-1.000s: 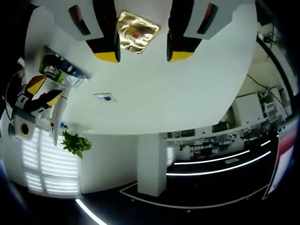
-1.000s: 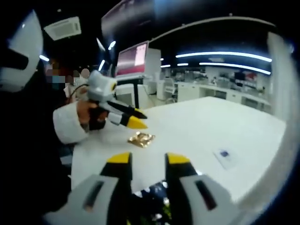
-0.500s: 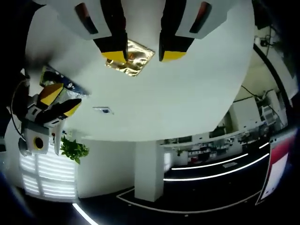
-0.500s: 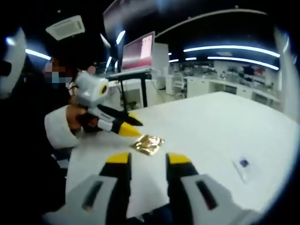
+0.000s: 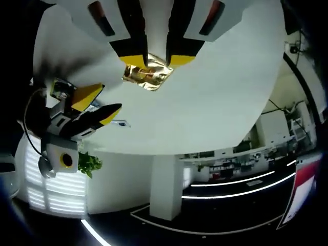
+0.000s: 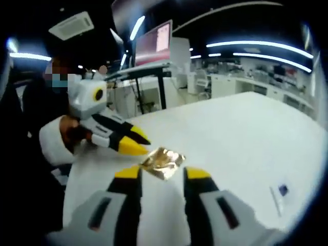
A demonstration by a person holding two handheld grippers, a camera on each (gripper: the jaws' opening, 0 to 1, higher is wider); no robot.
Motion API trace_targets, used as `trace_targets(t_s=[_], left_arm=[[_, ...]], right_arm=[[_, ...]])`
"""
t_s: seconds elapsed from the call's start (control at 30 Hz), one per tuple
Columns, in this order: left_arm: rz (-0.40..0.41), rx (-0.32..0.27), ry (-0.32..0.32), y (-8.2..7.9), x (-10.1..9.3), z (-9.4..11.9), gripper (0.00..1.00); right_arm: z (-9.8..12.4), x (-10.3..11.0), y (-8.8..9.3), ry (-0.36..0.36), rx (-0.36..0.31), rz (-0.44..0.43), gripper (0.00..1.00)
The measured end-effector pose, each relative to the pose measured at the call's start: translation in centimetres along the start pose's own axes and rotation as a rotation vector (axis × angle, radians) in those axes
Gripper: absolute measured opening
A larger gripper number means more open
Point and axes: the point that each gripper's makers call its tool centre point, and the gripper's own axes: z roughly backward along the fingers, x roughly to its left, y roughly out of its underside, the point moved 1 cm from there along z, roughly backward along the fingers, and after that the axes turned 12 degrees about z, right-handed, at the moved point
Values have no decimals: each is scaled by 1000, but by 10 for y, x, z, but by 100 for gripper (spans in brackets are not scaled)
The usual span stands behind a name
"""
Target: Arrange the skincare products in the storage area until every visible bottle or jar stands upright without overlapping.
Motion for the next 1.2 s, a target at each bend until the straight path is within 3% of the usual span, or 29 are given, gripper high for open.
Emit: trace_targets(t_s=[0.17, 0.33, 0.6, 0.73, 1.2], left_arm=[[-14, 28, 6, 5, -3, -1, 10], [9, 32, 65, 5, -13, -1, 0], [16, 69, 83, 9, -16, -3, 0], [6, 109, 53, 17, -12, -5, 0], [-21, 134, 33, 13, -11, 0, 0]], right_arm=[[-12, -4, 6, -13, 50, 4, 32], [-21, -9, 10, -16, 69, -4, 30], [-31, -7, 14, -24, 98, -14, 29], [-33, -5, 12, -34, 94, -12, 29], [-36, -3, 18, -48, 117, -26, 29]])
